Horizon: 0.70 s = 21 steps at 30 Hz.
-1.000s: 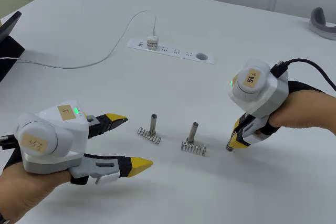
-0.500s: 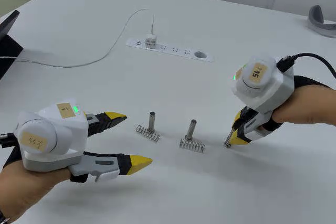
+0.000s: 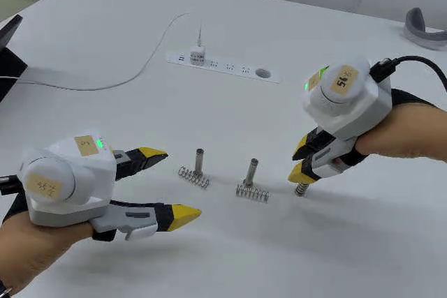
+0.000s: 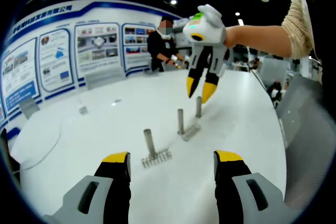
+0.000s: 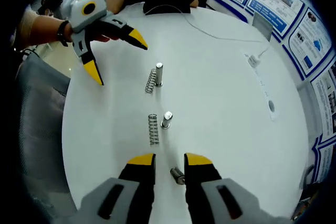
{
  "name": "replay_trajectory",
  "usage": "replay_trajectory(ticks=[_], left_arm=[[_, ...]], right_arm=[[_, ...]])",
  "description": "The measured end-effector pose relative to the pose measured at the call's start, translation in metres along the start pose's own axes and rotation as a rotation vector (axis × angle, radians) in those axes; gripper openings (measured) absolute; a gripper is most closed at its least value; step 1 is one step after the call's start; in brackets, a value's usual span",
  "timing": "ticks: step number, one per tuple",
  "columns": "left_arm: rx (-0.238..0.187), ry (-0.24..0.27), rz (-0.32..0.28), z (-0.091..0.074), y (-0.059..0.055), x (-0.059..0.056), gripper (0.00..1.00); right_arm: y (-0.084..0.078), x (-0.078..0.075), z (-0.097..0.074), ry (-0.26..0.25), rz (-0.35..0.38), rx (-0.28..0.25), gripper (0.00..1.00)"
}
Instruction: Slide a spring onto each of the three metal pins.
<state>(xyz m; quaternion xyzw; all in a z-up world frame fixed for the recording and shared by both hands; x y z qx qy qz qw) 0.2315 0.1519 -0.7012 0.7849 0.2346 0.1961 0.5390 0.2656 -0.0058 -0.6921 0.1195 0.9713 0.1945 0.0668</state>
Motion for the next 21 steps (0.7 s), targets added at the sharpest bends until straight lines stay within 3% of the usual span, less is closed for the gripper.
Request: replay_trajectory(ticks=[9,21], left_arm=[[0.001,0.0,0.002,-0.002,0.0,-0.001,0.65],[0.0,0.001,0.002,-0.002,-0.001,-0.001,0.64]], right_arm=[[0.006,0.015,0.024,0.045,-0.025,0.02,0.2],[0.003,0.017,0.047,0.073,-0.049,0.043,0.16]])
Point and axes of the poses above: the centre of the closed fingertips' face, and the gripper's own axes: z roughly forward along the fingers, x roughly to its left, y roughly out of its top, the point moved 2 cm from there along -z, roughly backward along the fingers, and after that the axes turned 2 degrees about y, right-handed, at the moved point
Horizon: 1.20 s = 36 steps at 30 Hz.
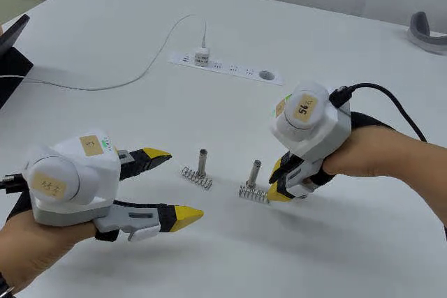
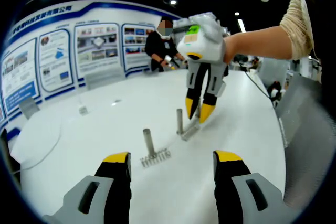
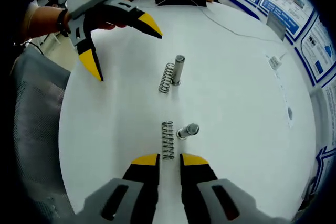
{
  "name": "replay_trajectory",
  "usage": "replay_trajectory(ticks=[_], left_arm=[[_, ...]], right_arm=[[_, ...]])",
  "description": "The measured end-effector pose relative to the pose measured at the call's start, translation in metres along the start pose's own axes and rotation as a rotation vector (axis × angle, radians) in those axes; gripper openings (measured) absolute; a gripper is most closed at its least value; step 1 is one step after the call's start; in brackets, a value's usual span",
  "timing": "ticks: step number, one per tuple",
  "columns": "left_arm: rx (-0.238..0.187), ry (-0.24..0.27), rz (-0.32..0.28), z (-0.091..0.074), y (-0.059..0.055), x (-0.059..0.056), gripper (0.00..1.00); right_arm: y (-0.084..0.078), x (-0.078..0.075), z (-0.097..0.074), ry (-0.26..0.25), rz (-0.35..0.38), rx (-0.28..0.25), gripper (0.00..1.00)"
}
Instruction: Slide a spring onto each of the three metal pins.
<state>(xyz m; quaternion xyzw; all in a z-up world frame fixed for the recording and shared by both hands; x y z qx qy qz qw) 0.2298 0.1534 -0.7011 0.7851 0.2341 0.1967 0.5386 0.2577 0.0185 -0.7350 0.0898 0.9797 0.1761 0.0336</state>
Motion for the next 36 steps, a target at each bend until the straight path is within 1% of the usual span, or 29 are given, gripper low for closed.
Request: replay_trajectory(ticks=[9,18,30,36], left_arm=[[0.003,-0.004,-0.001,0.0,-0.001,-0.002,0.64],[0.003,-0.002,-0.005,0.001,-0.003,-0.001,0.63],[0.008,-0.001,-0.005,-0.001,-0.005,-0.001,0.63],[0.01,-0.001,-0.006,-0.001,-0.005,-0.001,0.63]], right_arm=[[0.0,0.0,0.008,0.012,-0.003,0.002,0.15],[-0.003,-0.001,0.014,0.02,-0.008,0.013,0.13],[-0.004,-0.001,0.02,0.029,-0.008,0.021,0.12],[-0.004,-0.001,0.019,0.034,0.002,0.017,0.12]])
Point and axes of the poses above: the centre of the closed fingertips' face, and the gripper's own axes: z roughly forward along the fingers, x roughly to its left, y roughly out of its top, the point moved 2 cm from there along -z, roughly backward along the fingers, and after that the axes turned 2 degrees about y, right-handed, at the moved point
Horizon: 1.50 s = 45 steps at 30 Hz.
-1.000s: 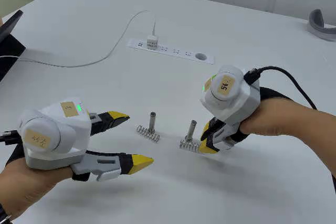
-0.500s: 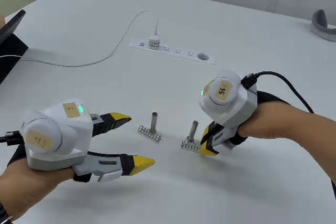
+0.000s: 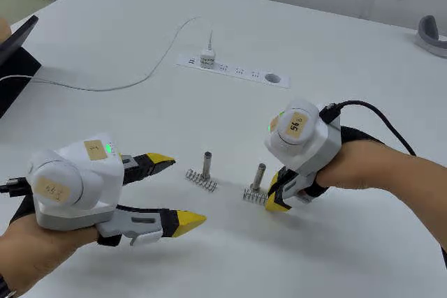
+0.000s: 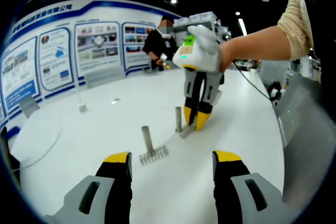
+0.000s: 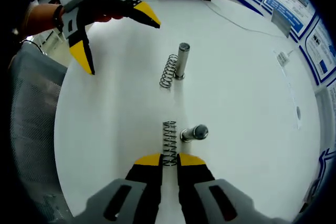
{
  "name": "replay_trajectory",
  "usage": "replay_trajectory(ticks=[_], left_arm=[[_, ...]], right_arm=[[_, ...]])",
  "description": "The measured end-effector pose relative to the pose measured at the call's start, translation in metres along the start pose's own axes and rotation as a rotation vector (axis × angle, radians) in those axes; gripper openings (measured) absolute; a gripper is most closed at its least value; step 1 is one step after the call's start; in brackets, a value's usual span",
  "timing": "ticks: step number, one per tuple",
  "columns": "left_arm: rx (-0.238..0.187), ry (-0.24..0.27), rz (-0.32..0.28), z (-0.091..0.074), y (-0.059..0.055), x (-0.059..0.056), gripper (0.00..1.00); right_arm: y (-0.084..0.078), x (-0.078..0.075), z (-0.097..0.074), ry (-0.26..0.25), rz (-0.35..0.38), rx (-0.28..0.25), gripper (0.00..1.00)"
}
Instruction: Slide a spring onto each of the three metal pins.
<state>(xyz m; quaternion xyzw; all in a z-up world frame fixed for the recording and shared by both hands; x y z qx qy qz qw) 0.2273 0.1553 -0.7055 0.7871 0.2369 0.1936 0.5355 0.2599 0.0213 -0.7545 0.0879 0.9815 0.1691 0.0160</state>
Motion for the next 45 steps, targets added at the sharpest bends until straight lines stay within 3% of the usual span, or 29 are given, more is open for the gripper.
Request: replay_trajectory(ticks=[17,27,45], left_arm=[[0.0,-0.046,0.019,0.007,0.001,-0.012,0.6],[0.002,-0.088,0.029,0.012,0.0,-0.025,0.55],[-0.017,-0.164,0.068,0.026,0.011,-0.047,0.42]], right_arm=[[0.001,0.017,-0.013,0.015,-0.007,-0.003,0.12],[0.02,0.032,-0.033,0.028,-0.057,-0.046,0.11],[0.034,0.051,-0.043,0.061,-0.154,-0.035,0.12]])
Point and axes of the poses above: the centre of the closed fingertips' face, and the gripper's own axes: z roughly forward along the fingers, x roughly to its left, y roughly out of its top, the point moved 2 cm from there along -z, roughly backward along the fingers, and after that the axes turned 2 degrees about y, right-handed, at the moved point
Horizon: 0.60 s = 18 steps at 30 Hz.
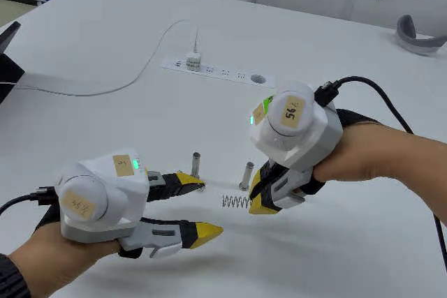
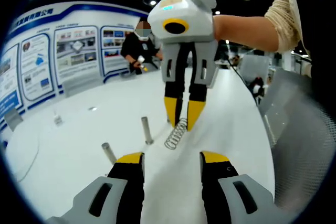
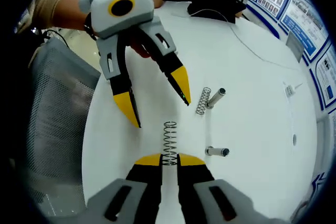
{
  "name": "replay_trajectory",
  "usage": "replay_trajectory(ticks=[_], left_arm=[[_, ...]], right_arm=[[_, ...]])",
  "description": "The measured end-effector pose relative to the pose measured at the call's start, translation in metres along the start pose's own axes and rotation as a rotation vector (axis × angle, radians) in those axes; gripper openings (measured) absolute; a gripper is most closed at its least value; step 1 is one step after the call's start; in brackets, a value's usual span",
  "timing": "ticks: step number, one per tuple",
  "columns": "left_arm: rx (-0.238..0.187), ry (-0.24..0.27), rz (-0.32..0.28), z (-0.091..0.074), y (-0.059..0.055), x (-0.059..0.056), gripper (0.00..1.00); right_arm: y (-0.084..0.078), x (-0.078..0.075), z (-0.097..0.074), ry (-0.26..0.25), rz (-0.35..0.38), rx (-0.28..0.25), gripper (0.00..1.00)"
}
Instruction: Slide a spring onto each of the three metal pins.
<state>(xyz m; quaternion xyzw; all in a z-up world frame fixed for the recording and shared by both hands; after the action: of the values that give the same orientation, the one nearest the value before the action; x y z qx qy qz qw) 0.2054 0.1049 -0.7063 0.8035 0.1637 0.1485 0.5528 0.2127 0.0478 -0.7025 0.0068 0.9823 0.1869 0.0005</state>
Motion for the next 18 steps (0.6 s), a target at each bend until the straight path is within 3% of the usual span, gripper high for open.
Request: replay_trajectory(ticks=[6,18], left_arm=[[-0.004,-0.025,0.025,0.006,0.003,-0.008,0.37],[-0.011,-0.042,0.089,0.012,0.005,-0.01,0.21]], right_arm=[[0.004,0.007,0.002,0.019,-0.026,0.008,0.12],[0.008,0.013,0.001,0.037,-0.063,0.018,0.12]])
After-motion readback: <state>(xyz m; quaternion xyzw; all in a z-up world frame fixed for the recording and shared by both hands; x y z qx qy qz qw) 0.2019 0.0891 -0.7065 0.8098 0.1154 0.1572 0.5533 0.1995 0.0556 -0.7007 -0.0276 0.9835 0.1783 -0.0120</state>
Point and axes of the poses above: the centre of the closed fingertips' face, and the gripper's own axes: z roughly forward along the fingers, x roughly to its left, y roughly out of its top, the point moved 2 cm from there along -z, roughly backward along the fingers, and after that the axes turned 2 degrees about y, right-handed, at the moved point
